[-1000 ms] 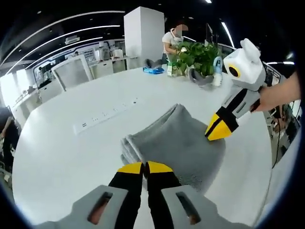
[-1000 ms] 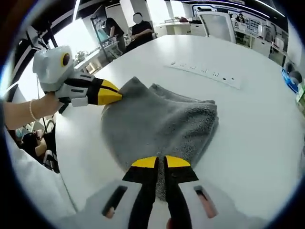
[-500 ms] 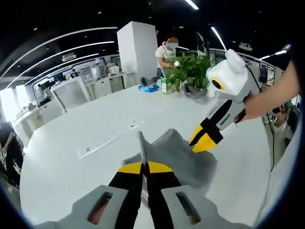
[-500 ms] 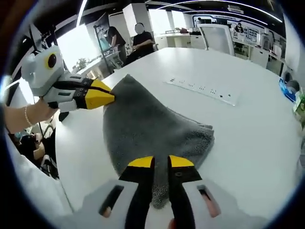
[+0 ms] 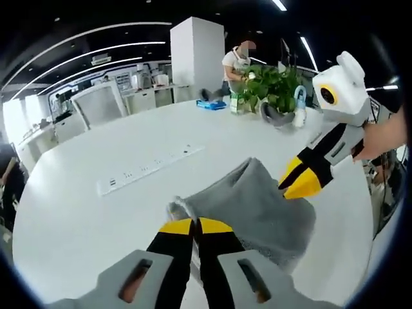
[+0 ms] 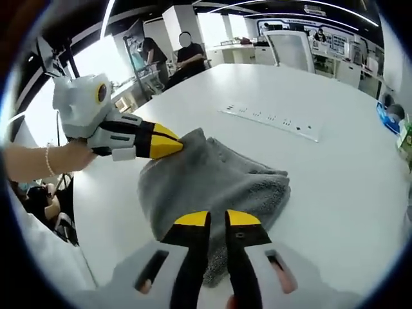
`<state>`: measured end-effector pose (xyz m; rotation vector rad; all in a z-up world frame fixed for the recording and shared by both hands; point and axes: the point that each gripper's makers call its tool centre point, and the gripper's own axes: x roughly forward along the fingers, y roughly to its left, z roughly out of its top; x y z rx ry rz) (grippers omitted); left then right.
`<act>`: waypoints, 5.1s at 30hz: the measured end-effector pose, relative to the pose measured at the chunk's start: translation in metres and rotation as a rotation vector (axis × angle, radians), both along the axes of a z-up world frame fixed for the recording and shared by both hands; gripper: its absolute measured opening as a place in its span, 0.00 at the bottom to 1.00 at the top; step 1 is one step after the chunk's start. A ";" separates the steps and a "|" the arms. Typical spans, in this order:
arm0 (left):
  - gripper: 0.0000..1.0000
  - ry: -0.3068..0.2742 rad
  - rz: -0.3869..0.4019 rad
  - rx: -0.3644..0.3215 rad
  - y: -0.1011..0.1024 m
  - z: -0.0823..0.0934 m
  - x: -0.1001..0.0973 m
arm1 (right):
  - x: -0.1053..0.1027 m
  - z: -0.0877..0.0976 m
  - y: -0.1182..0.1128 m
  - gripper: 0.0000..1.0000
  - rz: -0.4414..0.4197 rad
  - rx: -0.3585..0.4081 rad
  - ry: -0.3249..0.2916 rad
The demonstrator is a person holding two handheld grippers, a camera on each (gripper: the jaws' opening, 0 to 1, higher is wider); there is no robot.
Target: Fold the towel on the table until its edges align and the towel forms a compact rectangular stack.
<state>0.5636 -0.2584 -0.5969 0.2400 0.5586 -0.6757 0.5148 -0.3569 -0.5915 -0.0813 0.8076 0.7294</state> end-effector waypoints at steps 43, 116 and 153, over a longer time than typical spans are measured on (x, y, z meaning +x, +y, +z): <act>0.03 0.041 -0.024 0.066 -0.001 -0.035 0.009 | 0.061 -0.049 0.029 0.09 0.361 -0.219 0.027; 0.01 0.034 -0.018 0.140 -0.024 -0.045 -0.030 | 0.030 -0.007 0.005 0.00 0.054 -0.014 0.005; 0.02 0.123 0.092 0.080 -0.022 -0.039 -0.029 | 0.008 -0.051 -0.020 0.00 -0.097 -0.195 0.062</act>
